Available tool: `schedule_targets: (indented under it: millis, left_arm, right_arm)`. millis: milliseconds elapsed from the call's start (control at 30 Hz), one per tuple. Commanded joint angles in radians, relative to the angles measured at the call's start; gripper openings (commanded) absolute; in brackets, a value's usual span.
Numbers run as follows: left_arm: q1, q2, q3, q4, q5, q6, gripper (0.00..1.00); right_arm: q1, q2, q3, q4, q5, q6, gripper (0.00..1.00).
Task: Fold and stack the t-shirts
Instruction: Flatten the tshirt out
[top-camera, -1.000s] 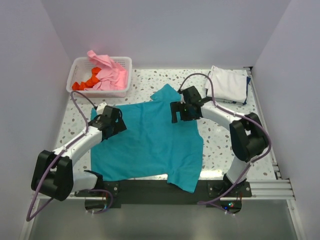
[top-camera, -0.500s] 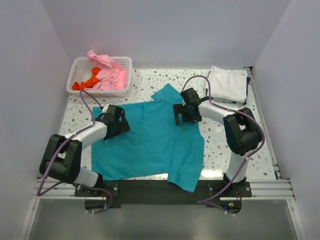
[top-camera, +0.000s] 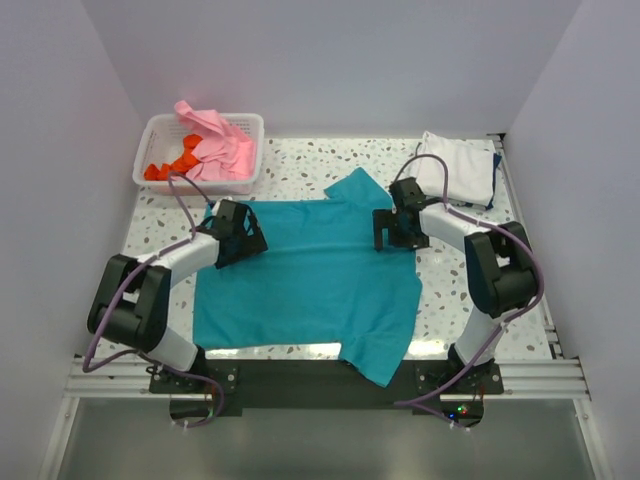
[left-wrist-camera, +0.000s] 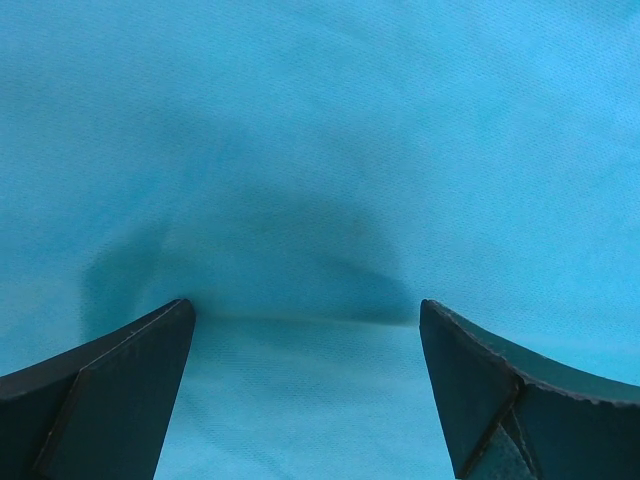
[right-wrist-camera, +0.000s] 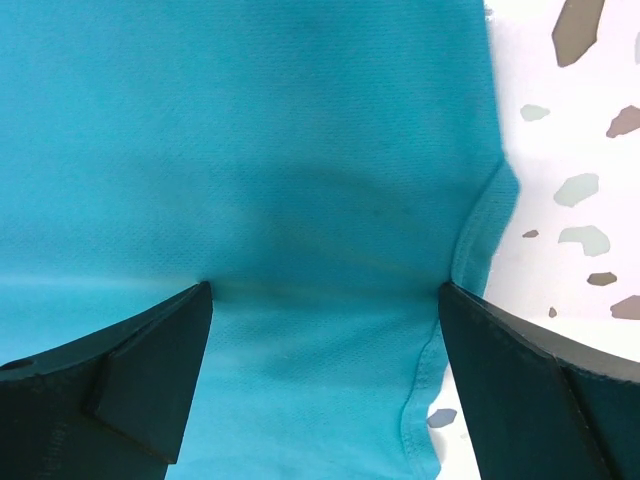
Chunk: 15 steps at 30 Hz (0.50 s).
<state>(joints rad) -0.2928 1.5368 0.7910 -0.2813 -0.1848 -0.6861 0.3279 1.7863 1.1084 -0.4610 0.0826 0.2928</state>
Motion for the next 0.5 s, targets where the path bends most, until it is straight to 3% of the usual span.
schedule_targets:
  millis: [0, 267, 467]
  left_arm:
    - [0.007, -0.05, 0.016, 0.008, 0.005, 0.023, 1.0]
    - [0.007, -0.194, 0.019, -0.036, -0.03, 0.025, 1.0]
    - [0.007, -0.265, 0.008, -0.045, -0.047, 0.017, 1.0]
  right_arm:
    - [-0.001, -0.047, 0.043, -0.053, -0.041, -0.046, 0.99]
    - [-0.001, -0.009, 0.33, -0.074, -0.081, -0.191, 0.99]
    - [-0.001, 0.201, 0.595, -0.082, -0.086, -0.251, 0.99]
